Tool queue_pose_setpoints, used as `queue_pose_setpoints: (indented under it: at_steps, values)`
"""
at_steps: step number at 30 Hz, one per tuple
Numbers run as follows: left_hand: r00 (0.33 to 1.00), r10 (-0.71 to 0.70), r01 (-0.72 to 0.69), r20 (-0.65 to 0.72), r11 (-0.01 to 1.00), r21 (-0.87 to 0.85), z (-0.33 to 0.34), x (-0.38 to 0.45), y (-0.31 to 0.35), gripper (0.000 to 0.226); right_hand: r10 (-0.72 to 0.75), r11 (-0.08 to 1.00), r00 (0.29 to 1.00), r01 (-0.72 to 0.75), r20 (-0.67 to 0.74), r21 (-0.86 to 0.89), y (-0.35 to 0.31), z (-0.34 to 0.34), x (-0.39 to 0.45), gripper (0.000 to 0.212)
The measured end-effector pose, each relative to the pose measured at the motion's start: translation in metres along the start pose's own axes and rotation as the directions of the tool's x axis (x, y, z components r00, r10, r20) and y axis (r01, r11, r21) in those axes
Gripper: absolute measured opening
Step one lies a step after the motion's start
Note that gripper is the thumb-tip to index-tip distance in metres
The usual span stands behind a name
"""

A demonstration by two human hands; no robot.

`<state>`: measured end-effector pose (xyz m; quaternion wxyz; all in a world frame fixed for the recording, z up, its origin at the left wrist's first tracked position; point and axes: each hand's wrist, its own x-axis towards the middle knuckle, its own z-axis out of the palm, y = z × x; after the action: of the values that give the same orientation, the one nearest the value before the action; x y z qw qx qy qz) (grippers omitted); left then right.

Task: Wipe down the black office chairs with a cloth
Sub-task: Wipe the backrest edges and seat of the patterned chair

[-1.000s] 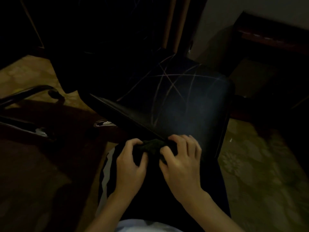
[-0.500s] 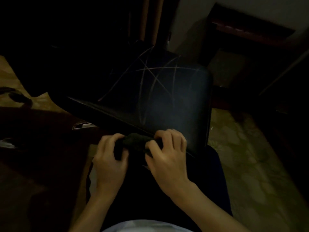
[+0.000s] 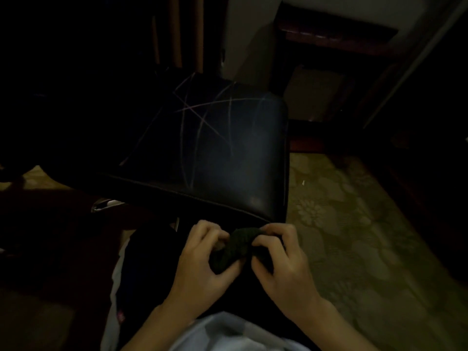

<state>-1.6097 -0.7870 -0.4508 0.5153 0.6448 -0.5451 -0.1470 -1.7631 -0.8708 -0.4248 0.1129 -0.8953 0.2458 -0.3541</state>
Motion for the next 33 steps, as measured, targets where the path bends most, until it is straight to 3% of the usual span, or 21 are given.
queue_pose_setpoints:
  at_steps: [2, 5, 7, 8, 11, 15, 18, 22, 24, 26, 27, 28, 29, 30, 31, 33]
  values:
    - [0.990, -0.134, 0.138, 0.032, 0.960, -0.243, -0.012, 0.001, 0.009, 0.024, -0.016, 0.994, 0.999, 0.011, 0.044, 0.110, -0.004, -0.005, 0.002, 0.028]
    - [0.910, -0.305, 0.411, 0.281, 0.749, -0.520, -0.028, 0.000, 0.017, 0.028, 0.003, 0.973, 0.998, -0.018, 0.064, 0.231, -0.005, -0.011, 0.002, 0.029]
    - [0.833, -0.344, 0.541, 0.433, 0.670, -0.508, -0.032, 0.000, 0.018, 0.030, 0.021, 0.970, 0.999, -0.028, 0.031, 0.243, -0.004, -0.010, -0.002, 0.020]
    - [0.818, -0.353, 0.555, 0.455, 0.691, -0.463, -0.032, 0.001, 0.020, 0.028, 0.033, 0.970, 0.999, -0.036, 0.018, 0.240, -0.004, -0.009, -0.005, 0.017]
    - [0.824, -0.402, 0.552, 0.400, 0.729, -0.404, -0.031, 0.003, 0.023, 0.020, 0.078, 0.965, 0.997, -0.079, 0.013, 0.249, -0.004, -0.007, -0.013, 0.018]
    - [0.756, -0.442, 0.652, 0.483, 0.568, -0.502, -0.038, 0.001, 0.021, 0.035, 0.142, 0.936, 0.990, -0.135, 0.002, 0.324, -0.011, -0.005, -0.009, 0.028]
    - [0.671, -0.556, 0.725, 0.490, 0.354, -0.591, -0.043, 0.002, 0.019, 0.038, 0.210, 0.902, 0.978, -0.188, -0.014, 0.389, -0.015, -0.005, -0.006, 0.029]
    - [0.546, -0.645, 0.823, 0.535, 0.293, -0.487, -0.040, -0.002, 0.016, 0.033, 0.196, 0.901, 0.980, -0.188, 0.018, 0.390, -0.021, 0.001, -0.009, 0.026]
    - [0.570, -0.609, 0.806, 0.552, 0.280, -0.522, -0.040, -0.003, 0.015, 0.029, 0.186, 0.903, 0.982, -0.185, 0.034, 0.387, -0.023, 0.004, -0.010, 0.026]
    - [0.639, -0.605, 0.732, 0.475, 0.289, -0.617, -0.040, -0.004, 0.014, 0.019, 0.203, 0.897, 0.977, -0.210, 0.058, 0.388, -0.023, 0.005, -0.010, 0.026]
    - [0.685, -0.615, 0.682, 0.391, 0.352, -0.641, -0.039, -0.005, 0.013, 0.010, 0.218, 0.893, 0.973, -0.229, 0.073, 0.387, -0.021, 0.005, -0.011, 0.027]
    - [0.752, -0.614, 0.617, 0.240, 0.526, -0.585, -0.037, -0.006, 0.011, 0.004, 0.235, 0.892, 0.968, -0.248, 0.081, 0.377, -0.019, 0.004, -0.011, 0.028]
    - [0.851, -0.525, 0.490, 0.025, 0.776, -0.398, -0.035, -0.007, 0.008, 0.008, 0.256, 0.895, 0.964, -0.267, 0.077, 0.359, -0.017, 0.003, -0.012, 0.028]
    - [0.932, -0.335, 0.316, -0.138, 0.938, -0.146, -0.032, -0.007, 0.006, 0.011, 0.283, 0.896, 0.957, -0.286, 0.060, 0.339, -0.015, 0.003, -0.013, 0.027]
    - [0.974, -0.126, 0.132, -0.187, 0.991, 0.020, -0.026, -0.006, 0.004, 0.013, 0.316, 0.896, 0.948, -0.309, 0.031, 0.320, -0.012, 0.002, -0.014, 0.025]
    - [0.987, 0.034, -0.031, -0.155, 0.999, 0.024, -0.014, -0.003, 0.004, 0.013, 0.371, 0.899, 0.927, -0.345, -0.048, 0.269, -0.007, 0.001, -0.015, 0.021]
